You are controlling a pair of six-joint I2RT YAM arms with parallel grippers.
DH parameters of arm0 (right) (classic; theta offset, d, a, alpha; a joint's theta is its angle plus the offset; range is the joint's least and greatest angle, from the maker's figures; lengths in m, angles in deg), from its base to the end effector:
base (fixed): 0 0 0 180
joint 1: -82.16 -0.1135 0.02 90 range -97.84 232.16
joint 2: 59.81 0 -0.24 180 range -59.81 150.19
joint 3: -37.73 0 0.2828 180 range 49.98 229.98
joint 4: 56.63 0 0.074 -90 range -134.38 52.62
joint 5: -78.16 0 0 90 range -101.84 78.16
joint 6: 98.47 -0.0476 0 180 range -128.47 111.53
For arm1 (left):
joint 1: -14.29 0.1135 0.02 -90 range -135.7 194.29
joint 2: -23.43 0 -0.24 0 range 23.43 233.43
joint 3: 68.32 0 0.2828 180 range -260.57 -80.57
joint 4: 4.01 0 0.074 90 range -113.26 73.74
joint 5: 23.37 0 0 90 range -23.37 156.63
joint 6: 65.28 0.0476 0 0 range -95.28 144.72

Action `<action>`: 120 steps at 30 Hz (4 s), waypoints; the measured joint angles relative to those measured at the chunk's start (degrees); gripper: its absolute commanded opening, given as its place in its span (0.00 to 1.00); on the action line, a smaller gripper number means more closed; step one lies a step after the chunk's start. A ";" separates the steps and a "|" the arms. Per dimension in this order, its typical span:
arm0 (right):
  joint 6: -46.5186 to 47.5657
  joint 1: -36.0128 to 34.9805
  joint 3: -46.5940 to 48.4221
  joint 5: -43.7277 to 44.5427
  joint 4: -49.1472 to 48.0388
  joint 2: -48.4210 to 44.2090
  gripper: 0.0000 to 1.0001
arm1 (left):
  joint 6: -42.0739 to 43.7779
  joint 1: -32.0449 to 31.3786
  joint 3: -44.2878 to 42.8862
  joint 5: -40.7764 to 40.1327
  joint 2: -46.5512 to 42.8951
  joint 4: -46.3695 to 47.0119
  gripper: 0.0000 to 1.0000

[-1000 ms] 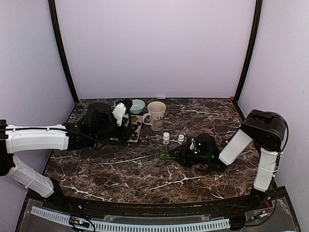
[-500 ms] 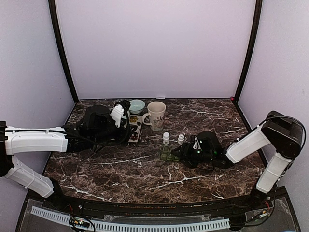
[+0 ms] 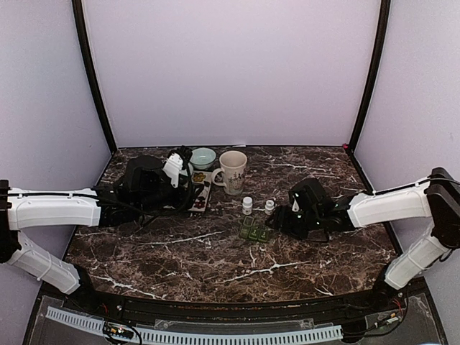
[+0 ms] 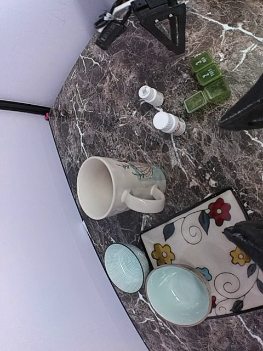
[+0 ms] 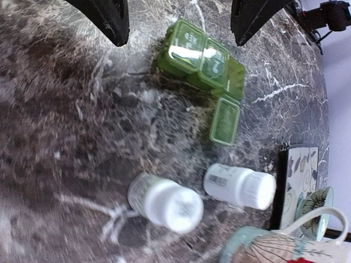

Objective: Sort the pills into containers
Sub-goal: Place the pill container at the center of the board, then pick up the pill bottle from the center of the board.

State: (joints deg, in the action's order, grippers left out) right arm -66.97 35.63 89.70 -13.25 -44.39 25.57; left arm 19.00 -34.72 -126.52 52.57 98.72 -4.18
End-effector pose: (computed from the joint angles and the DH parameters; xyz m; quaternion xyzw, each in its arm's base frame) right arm 0.2205 0.2343 0.1101 0.0919 0.9214 0.3064 0.2206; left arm 0.2345 -0.2522 0.2269 0.2273 0.7696 -0.1830 0.5680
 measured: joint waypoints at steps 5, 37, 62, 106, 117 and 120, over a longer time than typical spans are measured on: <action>11.32 0.00 14.56 6.47 13.97 -0.42 0.60 | -1.29 0.00 0.00 -1.42 -0.13 -0.20 0.60; 37.70 9.88 35.93 11.43 12.35 8.44 0.96 | -3.58 3.91 0.02 -0.07 -6.93 -2.86 0.99; 39.58 2.32 52.06 7.21 37.73 21.88 0.78 | -9.79 3.91 1.40 0.72 -6.95 -7.61 0.92; 42.95 1.99 67.73 2.32 49.77 40.33 0.52 | -12.57 3.91 3.72 -0.26 -9.09 -9.68 0.76; 42.99 2.08 68.17 1.62 49.33 40.74 0.52 | -13.60 3.91 4.37 -0.74 -11.23 -11.56 0.76; 42.95 2.08 67.54 1.66 48.33 40.57 0.52 | -13.94 3.91 4.85 -1.22 -11.96 -11.96 0.76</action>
State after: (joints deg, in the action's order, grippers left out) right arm -24.02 37.71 157.24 -11.59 3.93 66.14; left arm 5.06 -30.81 -121.67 51.34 86.77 -16.14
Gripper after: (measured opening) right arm 0.523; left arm 0.757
